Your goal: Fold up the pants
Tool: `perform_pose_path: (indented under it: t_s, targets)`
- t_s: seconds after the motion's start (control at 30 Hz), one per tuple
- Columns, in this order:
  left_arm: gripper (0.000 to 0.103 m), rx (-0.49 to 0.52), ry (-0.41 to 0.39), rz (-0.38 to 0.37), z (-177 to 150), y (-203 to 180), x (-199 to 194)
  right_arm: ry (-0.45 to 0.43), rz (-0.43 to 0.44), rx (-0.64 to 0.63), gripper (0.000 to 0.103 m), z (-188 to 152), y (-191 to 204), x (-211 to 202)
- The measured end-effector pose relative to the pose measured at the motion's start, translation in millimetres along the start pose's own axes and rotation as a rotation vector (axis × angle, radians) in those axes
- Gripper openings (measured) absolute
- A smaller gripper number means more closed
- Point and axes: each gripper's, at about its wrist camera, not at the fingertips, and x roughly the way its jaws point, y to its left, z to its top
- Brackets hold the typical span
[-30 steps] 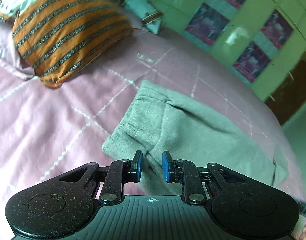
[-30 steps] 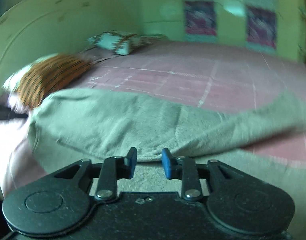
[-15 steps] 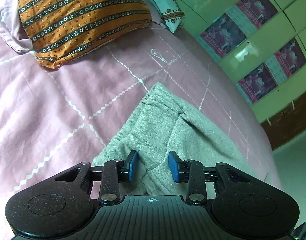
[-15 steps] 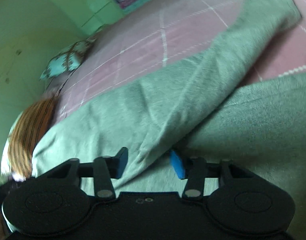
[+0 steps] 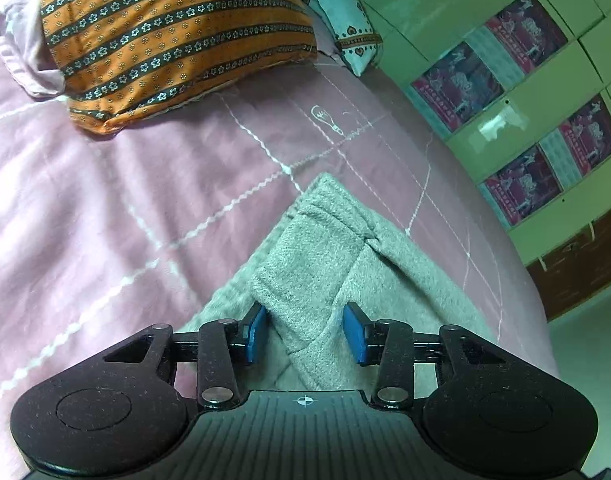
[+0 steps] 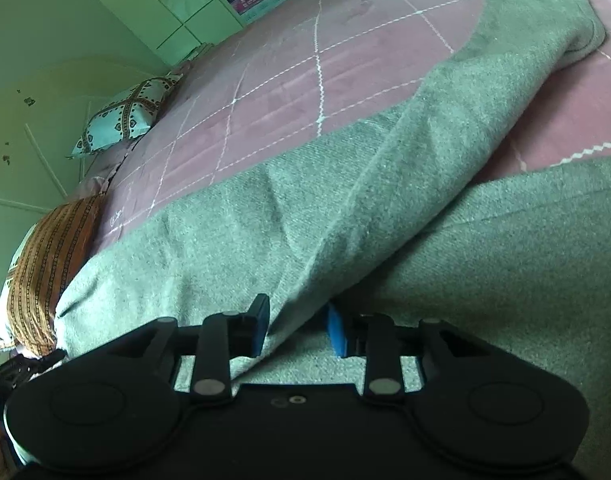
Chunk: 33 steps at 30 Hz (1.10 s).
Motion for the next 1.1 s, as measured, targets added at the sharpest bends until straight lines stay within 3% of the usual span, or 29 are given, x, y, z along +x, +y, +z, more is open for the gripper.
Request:
perform_pose_path:
  t_s: [0.07,0.1,0.27,0.43,0.53,0.6,0.9,1.0,1.1]
  targets:
    - [0.030,0.045,-0.003,0.012,4,-7,-1,0.005,-0.002,0.003,0.019,2,-2,3]
    - [0.028,0.058,-0.007,0.001,6,-9,-5,0.009,-0.004,-0.012,0.001,4,-3,2]
    - [0.027,0.106,-0.018,-0.072,17,-9,-36,-0.069,0.084,-0.150,0.000,6,18,-42]
    - [0.027,0.173,0.019,-0.050,12,1,-55,-0.047,0.125,-0.231,0.000,-17,22,-76]
    - [0.027,0.167,0.065,0.011,1,17,-47,0.022,0.080,-0.263,0.000,-45,18,-62]
    - [0.027,0.147,0.052,0.004,-3,20,-46,0.074,0.033,-0.250,0.000,-59,11,-45]
    - [0.027,0.257,0.006,-0.013,10,-2,-73,0.003,0.105,-0.302,0.000,-51,32,-87]
    - [0.027,0.309,0.070,0.066,5,0,-55,0.043,0.077,-0.343,0.000,-66,30,-78]
    - [0.027,0.266,0.052,0.061,3,4,-54,0.097,0.040,-0.291,0.000,-78,18,-57]
